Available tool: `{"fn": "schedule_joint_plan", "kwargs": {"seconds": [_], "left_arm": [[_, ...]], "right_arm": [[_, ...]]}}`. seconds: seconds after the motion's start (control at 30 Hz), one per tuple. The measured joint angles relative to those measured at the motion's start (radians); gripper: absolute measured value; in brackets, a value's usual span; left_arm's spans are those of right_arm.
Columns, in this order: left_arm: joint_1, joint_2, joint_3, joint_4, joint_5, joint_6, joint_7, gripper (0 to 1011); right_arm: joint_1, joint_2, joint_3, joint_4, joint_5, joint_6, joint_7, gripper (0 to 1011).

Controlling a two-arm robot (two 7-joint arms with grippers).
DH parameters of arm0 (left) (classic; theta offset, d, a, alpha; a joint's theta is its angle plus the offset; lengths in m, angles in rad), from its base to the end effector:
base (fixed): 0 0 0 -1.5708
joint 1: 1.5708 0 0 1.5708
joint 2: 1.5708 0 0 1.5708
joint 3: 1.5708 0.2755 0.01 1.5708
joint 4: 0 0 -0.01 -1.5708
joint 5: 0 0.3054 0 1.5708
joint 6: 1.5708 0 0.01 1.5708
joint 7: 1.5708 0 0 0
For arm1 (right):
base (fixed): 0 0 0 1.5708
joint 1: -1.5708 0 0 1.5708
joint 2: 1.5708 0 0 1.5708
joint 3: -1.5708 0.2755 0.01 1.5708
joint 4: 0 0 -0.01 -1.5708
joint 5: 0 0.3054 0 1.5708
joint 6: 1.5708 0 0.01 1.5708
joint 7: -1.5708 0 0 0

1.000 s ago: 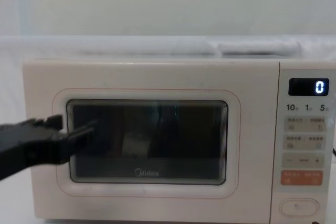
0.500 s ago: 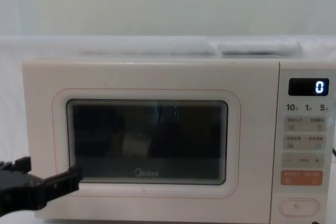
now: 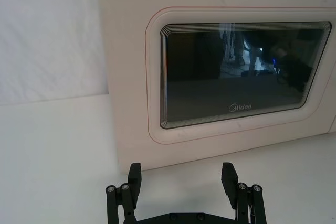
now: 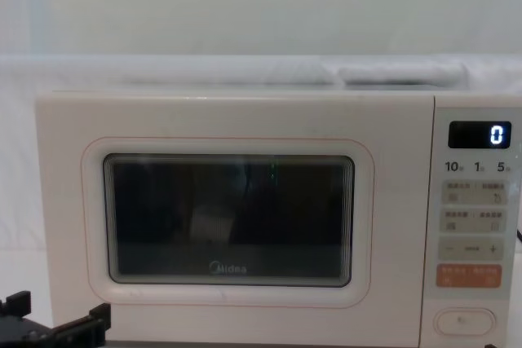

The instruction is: Press the button to open the microwave door with one hand; close the microwave door with the other hand.

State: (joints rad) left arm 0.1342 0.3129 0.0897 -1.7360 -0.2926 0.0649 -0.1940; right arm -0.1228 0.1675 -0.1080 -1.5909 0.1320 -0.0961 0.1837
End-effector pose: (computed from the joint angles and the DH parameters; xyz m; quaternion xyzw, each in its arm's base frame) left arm 0.2876 0.0444 -0.2726 0.0247 0.0236 0.5814 0.8129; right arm 0.2868 -0.0119 -0.3177 -0.0158 0.0017 -0.5948 0.8037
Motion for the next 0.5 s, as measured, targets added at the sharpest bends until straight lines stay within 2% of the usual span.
{"fn": "schedule_joint_plan", "kwargs": {"seconds": [0.5], "left_arm": [[-0.002, 0.0, 0.0, -0.003, -0.002, 0.0, 0.0, 1001]], "right_arm": [[0.0, 0.0, 0.0, 0.0, 0.0, 0.0, 0.0, 1002]]}}
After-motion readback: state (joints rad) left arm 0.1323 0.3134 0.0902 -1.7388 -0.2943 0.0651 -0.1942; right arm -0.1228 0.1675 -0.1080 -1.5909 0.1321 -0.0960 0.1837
